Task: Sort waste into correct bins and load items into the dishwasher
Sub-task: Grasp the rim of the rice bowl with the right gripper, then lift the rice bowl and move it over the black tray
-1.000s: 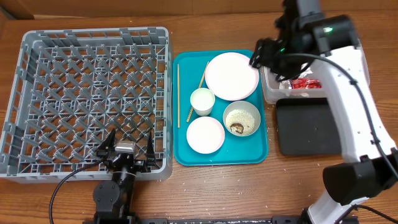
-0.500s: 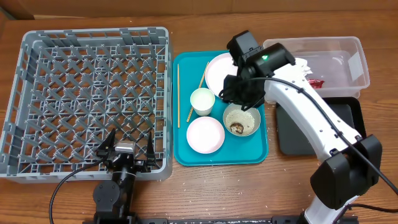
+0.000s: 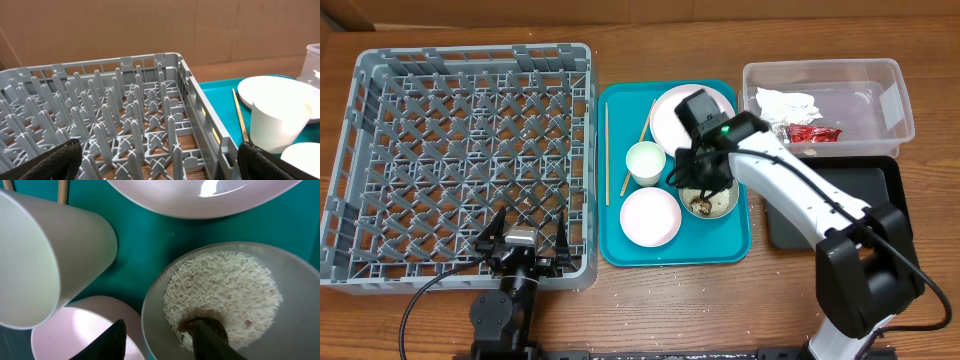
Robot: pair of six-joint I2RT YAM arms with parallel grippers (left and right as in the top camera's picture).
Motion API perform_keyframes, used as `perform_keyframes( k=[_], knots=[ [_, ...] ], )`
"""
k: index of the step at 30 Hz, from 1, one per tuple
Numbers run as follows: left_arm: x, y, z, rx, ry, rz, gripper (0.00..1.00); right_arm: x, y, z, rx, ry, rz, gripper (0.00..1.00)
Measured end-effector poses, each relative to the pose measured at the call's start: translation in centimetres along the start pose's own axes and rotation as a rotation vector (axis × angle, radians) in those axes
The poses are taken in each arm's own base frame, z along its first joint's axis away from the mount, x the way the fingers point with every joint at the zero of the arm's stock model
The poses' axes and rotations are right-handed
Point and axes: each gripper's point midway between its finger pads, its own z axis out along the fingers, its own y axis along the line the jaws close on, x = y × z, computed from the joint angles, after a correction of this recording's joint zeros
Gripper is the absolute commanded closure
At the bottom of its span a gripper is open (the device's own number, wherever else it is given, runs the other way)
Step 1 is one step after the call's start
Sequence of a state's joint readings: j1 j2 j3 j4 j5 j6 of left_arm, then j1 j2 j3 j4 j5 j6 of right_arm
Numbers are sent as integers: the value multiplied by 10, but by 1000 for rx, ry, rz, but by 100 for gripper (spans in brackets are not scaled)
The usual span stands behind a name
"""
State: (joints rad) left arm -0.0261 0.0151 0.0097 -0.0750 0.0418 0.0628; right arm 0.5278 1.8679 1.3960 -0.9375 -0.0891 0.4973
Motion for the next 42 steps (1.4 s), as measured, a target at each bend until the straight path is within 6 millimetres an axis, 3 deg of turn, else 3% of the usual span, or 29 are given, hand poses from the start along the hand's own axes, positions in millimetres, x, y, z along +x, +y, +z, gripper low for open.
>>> perform_keyframes(
  k=[15, 19, 23, 30, 36, 42],
  knots=[
    [0, 0, 0, 0, 0, 0, 0, 8, -1, 26, 25, 12, 18, 75],
    [0, 0, 0, 0, 0, 0, 0, 13, -7, 43, 52, 50, 32, 85],
    [0, 0, 0, 0, 0, 0, 0, 14, -9, 45, 65, 52, 48, 96],
    [0, 0, 0, 0, 0, 0, 0, 15, -14, 34, 103, 60, 56, 96],
    [0, 0, 0, 0, 0, 0, 0, 21, -14, 13, 133, 114, 57, 96],
    [0, 0, 0, 0, 0, 0, 0, 16, -4, -42, 84, 70, 13, 96]
  ],
)
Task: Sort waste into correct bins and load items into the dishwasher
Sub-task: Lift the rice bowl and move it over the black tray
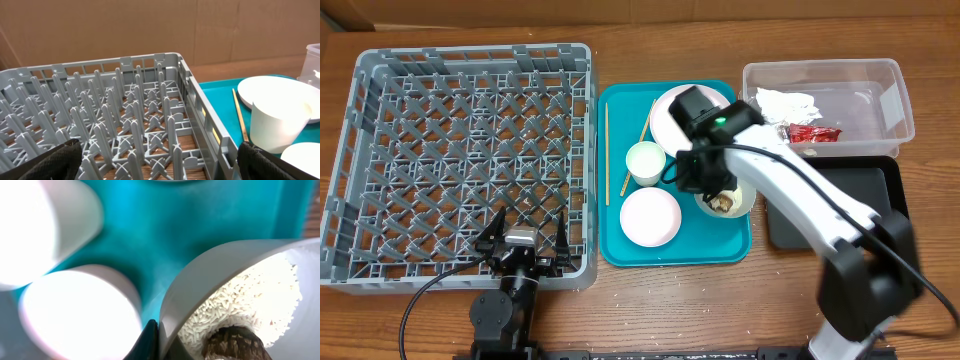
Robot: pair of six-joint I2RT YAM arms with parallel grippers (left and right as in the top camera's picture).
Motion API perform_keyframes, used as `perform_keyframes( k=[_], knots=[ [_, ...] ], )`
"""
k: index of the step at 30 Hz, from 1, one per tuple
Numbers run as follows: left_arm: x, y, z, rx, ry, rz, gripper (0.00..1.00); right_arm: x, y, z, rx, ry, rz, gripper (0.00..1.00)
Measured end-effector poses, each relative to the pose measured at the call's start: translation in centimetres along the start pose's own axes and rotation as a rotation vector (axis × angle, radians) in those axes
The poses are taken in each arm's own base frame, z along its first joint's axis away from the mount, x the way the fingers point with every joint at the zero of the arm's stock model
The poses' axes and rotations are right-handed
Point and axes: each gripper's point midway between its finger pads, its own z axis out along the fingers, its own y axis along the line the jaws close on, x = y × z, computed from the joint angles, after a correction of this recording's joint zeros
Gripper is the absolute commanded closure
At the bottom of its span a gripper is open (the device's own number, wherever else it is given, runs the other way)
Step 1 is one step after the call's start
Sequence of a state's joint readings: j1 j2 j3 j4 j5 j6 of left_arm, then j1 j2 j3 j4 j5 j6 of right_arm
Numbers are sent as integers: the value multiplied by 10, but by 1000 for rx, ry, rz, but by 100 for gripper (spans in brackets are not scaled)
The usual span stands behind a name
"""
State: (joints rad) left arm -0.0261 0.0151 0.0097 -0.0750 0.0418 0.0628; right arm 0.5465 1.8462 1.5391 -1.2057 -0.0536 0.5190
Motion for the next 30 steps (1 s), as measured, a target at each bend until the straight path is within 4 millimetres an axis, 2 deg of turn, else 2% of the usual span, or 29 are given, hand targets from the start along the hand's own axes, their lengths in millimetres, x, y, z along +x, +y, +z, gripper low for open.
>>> perform_keyframes(
  k=[3, 6, 10, 16, 20, 24, 30],
  knots=[
    [0, 0, 0, 0, 0, 0, 0, -2, -7, -42, -50, -75, 1, 96],
    [0, 0, 0, 0, 0, 0, 0, -8, -27, -78, -84, -145, 34, 96],
    [0, 0, 0, 0, 0, 0, 0, -22, -59, -101, -129, -197, 70, 96],
    [0, 0, 0, 0, 0, 0, 0, -36, -106, -106, -211, -186, 108, 96],
    [0, 0, 0, 0, 0, 0, 0, -37, -129, -99, -284, -175, 130, 96],
    [0, 0, 0, 0, 0, 0, 0, -33, -145, -83, -396, -159, 142, 96],
    [0, 0, 0, 0, 0, 0, 0, -15, -169, -66, -577, -147, 181, 96]
  ],
)
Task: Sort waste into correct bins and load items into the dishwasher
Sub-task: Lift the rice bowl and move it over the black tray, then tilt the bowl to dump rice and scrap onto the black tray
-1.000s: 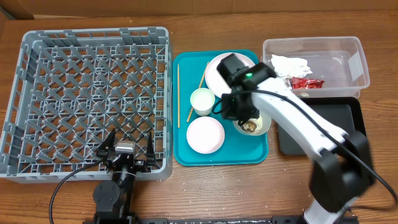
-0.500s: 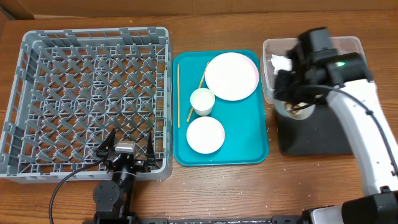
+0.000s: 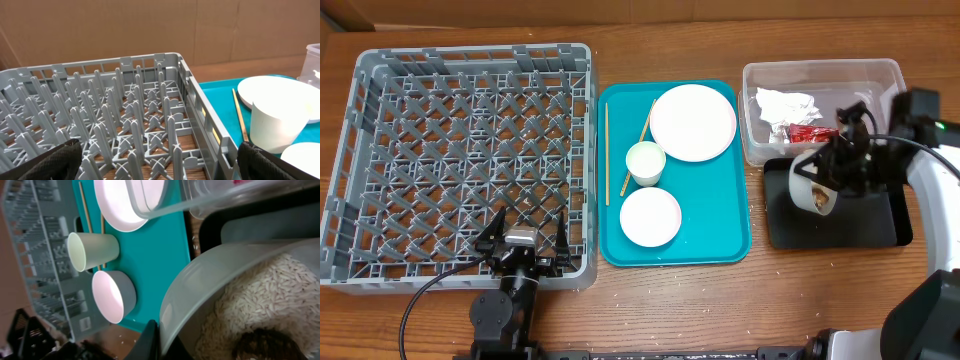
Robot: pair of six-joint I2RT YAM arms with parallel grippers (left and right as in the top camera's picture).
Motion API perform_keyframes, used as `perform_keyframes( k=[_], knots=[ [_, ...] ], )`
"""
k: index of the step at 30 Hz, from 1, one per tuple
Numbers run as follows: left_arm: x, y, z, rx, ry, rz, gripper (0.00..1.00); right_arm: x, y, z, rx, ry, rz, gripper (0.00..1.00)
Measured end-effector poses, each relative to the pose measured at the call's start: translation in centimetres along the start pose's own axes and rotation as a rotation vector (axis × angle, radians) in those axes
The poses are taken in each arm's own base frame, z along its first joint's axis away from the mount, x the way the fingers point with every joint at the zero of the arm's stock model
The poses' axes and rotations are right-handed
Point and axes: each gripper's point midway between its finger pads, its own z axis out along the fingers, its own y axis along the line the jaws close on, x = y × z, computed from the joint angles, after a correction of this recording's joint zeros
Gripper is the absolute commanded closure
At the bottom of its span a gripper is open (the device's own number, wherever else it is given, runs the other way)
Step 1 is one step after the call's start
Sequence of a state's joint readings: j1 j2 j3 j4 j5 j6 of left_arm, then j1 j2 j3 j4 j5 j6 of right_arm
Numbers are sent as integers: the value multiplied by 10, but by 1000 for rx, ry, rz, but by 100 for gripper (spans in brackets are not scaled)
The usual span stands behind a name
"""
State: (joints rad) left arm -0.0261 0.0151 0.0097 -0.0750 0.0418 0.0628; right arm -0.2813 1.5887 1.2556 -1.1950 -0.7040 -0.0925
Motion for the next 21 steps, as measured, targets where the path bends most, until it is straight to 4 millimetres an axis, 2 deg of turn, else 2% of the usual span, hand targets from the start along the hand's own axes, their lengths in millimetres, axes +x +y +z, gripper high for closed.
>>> perform_keyframes(
  k=[11, 14, 21],
  knots=[
    [0, 0, 0, 0, 0, 0, 0, 1, -36, -26, -305, -190, 77, 96],
    [0, 0, 0, 0, 0, 0, 0, 3, -45, -26, -367, -250, 85, 96],
    [0, 0, 0, 0, 0, 0, 0, 16, -40, -18, -477, -285, 48, 96]
  ],
)
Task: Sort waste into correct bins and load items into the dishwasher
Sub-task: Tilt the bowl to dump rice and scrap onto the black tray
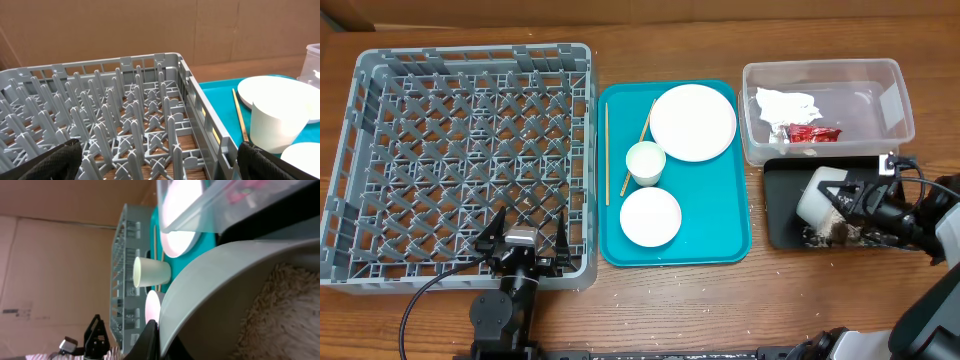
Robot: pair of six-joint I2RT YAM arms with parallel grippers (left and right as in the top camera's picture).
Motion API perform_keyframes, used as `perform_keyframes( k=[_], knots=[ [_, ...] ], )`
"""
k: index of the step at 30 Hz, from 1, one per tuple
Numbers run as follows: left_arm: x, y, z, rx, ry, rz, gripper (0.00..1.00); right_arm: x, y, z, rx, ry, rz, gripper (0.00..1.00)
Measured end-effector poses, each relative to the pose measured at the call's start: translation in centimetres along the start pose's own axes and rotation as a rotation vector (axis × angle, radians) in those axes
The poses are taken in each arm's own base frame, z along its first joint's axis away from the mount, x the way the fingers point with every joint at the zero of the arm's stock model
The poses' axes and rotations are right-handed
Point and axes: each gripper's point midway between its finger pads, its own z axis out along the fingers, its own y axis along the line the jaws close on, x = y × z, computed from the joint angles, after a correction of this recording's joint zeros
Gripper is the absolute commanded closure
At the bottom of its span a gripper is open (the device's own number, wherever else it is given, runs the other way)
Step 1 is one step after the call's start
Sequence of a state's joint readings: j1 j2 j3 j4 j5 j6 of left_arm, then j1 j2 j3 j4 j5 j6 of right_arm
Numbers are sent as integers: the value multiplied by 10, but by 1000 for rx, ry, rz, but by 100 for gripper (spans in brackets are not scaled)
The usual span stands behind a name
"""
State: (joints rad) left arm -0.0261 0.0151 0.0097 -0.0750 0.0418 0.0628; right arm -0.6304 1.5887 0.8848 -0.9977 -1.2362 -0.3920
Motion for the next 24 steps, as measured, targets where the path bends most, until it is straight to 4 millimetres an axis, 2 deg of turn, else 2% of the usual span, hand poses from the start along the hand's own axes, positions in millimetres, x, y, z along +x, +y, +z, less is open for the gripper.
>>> perform_keyframes(
  k=[14, 24],
  knots=[
    [0, 0, 0, 0, 0, 0, 0, -7, 26, -2, -158, -63, -125, 96],
    [0, 0, 0, 0, 0, 0, 0, -13, 42, -6, -249, -98, -79, 96]
  ],
)
